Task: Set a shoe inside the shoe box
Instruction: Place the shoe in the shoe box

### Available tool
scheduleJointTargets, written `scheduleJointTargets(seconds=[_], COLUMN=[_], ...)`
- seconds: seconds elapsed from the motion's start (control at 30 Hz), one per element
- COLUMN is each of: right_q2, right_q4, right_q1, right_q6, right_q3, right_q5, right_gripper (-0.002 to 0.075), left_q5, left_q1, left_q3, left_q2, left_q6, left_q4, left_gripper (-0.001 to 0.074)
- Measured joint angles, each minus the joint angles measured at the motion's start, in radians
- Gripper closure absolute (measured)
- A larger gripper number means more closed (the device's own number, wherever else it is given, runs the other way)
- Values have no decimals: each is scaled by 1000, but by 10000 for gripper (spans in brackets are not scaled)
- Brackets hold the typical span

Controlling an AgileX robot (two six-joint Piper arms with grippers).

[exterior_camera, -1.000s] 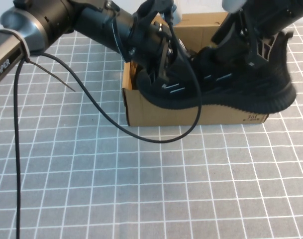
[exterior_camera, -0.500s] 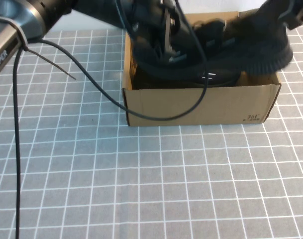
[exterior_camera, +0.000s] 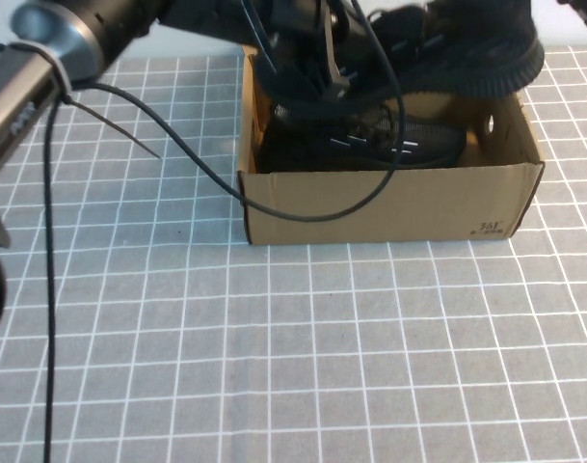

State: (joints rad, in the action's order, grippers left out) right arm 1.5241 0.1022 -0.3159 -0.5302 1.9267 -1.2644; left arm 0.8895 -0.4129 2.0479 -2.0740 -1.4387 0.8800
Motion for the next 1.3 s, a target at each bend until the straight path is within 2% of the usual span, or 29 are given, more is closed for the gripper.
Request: scheduleJointTargets(seconds=[0.4,0.93,1.3], right_q2=[-26,-26,-26], right_q4=[-2,-4,-4], right_q1=[0,0,0], right_q6=[50,52,30], right_q3=[0,0,0], right_q5=[-4,-4,-4], right_gripper=[741,742,742], left_q5=[-41,2,0], left_q1=[-4,-16,-36], left_q3=[0,0,0], left_q2=[-94,-129,-141], left_q6=[-4,12,142], left_q4=[-2,-63,-79], left_gripper=[706,706,706])
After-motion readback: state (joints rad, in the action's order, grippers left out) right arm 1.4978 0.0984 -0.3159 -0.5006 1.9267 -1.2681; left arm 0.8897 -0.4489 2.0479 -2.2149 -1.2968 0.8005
